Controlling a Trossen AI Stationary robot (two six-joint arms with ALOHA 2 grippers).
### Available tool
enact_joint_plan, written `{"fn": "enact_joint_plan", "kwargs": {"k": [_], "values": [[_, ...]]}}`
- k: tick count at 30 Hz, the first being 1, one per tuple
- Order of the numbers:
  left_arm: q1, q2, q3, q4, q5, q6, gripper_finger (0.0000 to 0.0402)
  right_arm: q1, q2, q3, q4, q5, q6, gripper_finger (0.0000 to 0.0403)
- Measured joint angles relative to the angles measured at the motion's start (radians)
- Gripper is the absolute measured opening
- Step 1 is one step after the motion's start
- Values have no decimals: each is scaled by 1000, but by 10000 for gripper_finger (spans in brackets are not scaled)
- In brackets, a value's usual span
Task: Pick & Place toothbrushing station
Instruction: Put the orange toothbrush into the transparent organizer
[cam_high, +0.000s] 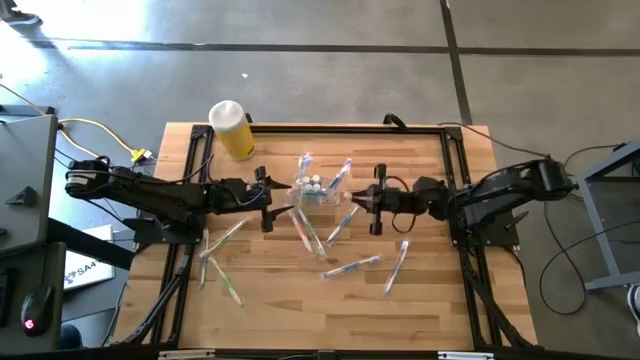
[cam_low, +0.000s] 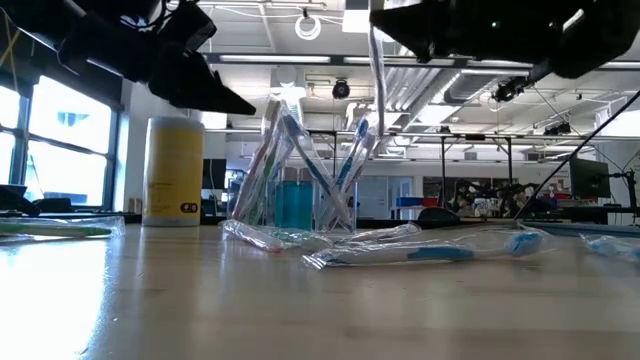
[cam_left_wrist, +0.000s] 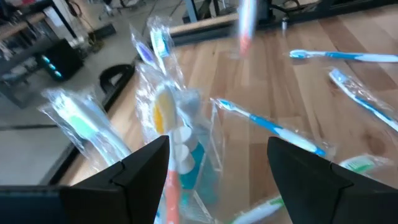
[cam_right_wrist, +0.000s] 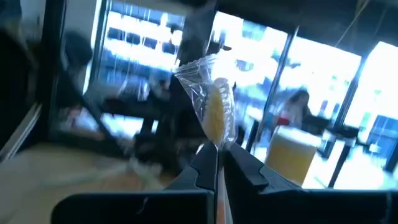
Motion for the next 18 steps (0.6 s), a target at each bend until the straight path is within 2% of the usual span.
{"fn": "enact_joint_plan", "kwargs": {"k": [3, 9, 14, 18], "values": [[2, 0, 0, -30, 5, -31, 265, -63, 65, -8, 184, -64, 37, 5], [2, 0, 0, -52, 6, -70, 264, -183, 238, 20, 346, -149, 163, 5], [2, 0, 0, -75, 6, -109, 264, -243, 395, 34, 391, -176, 264, 5], [2, -15, 0, -113, 7, -155, 264, -251, 460, 39, 398, -150, 293, 5]]}}
